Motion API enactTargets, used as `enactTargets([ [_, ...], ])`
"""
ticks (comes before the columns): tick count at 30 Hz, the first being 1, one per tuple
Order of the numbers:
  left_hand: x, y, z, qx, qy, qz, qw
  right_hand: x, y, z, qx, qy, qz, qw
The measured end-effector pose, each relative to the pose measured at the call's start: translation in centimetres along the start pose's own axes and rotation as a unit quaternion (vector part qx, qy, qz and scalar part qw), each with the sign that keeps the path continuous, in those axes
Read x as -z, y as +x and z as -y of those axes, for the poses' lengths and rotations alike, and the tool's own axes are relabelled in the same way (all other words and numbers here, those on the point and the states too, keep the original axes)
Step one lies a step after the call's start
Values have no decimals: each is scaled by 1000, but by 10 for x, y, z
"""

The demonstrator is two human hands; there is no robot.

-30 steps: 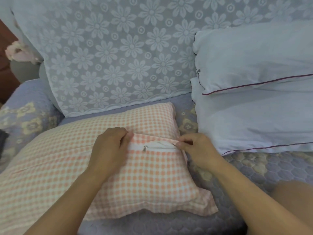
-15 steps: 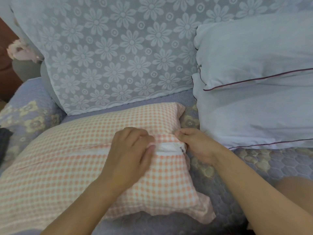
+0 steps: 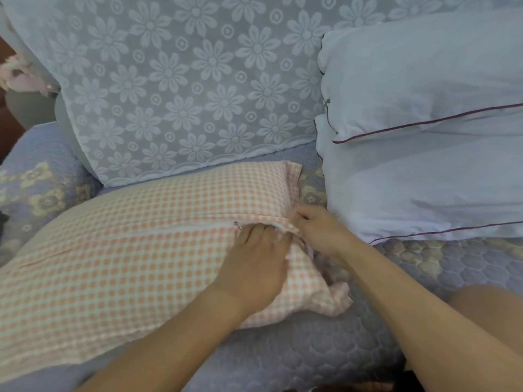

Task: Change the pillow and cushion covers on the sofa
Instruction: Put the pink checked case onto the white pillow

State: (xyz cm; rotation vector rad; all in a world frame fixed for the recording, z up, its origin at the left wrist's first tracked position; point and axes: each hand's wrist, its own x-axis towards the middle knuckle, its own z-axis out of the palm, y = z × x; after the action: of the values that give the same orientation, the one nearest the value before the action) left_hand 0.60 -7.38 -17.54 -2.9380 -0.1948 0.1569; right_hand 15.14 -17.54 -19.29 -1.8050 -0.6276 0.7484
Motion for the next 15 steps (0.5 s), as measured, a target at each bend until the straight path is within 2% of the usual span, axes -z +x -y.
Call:
enactTargets([
  [3,-3,-19,-2,-47,-30,-79,995,-1,-2,1,4,-15,32,999],
  [6,8,-28,9,-12,-47,-168,985,-1,-4,9,16,-17,42,999],
  [8,16,-33,19,63,-43,-216,973,-3,-5,7,34,-29,-16,999],
  [9,20,-37,27,101,-47,-236,965,-6,-7,5,73,-51,-87,992],
  [11,23,-45,45,158,-63,-257,951,-14,-14,7,205,-130,-222,944],
  [13,19,-54,61,182,-54,-262,946,-32,-29,11,327,-225,-214,893],
  [15,16,-61,71,185,-27,-267,946,-58,-40,13,355,-301,-208,860],
])
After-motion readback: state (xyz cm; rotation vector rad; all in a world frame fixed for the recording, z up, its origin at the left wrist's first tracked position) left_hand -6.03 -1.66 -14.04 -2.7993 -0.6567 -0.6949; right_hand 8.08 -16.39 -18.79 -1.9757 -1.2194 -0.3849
